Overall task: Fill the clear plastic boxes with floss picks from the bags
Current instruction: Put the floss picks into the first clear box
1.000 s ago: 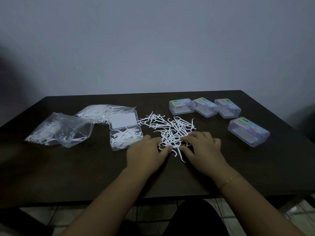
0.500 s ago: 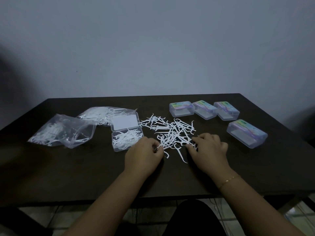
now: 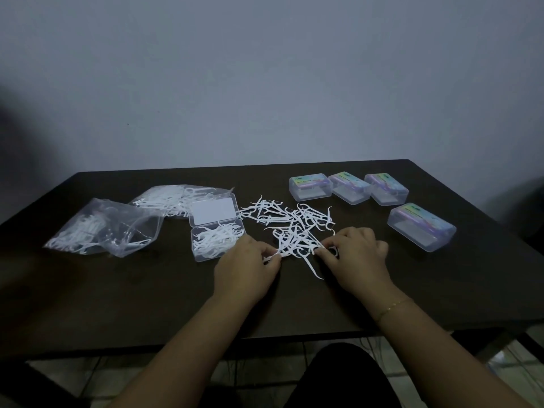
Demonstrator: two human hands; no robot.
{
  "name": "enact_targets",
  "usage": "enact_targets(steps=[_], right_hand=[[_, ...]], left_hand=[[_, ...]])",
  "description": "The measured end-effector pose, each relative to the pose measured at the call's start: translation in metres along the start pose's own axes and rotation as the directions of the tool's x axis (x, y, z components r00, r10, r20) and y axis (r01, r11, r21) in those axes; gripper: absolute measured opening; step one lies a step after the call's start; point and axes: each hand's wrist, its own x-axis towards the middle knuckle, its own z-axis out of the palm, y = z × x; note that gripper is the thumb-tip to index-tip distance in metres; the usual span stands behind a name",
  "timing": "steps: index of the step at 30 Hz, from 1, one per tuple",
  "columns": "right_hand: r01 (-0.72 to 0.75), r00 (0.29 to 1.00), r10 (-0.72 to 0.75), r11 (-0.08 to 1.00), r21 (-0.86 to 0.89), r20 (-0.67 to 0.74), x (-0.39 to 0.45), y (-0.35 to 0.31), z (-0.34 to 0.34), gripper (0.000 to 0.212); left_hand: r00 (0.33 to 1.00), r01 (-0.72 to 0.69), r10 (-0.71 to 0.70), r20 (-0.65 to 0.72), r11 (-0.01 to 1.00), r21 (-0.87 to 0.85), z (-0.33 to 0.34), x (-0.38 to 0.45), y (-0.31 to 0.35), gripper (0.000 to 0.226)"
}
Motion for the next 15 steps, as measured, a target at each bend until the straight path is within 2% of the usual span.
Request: enact_targets(steps=[7, 12, 15], right_hand=[[0.004, 0.999, -0.004, 1.0, -0.001, -0.038, -0.003, 0.0012, -0.0017, 0.024], [0.041, 0.997, -0.037, 0.997, -0.063, 0.072, -0.0007, -0.0014, -0.0002, 0.053], [0.034, 0.994, -0.029, 0.999, -0.039, 0.106, 0.0056, -0.0037, -0.0058, 0.039]], left_hand=[[1.0, -0.022, 0.022, -0.006, 1.0, 0.018, 0.0011, -0.0024, -0.0017, 0.02], [1.0, -0.016, 0.016, -0.019, 1.0, 0.005, 0.0005, -0.004, -0.0005, 0.017], [1.0, -0.02, 0.02, -0.023, 1.0, -0.019, -0.0003, -0.0048, 0.0005, 0.013]])
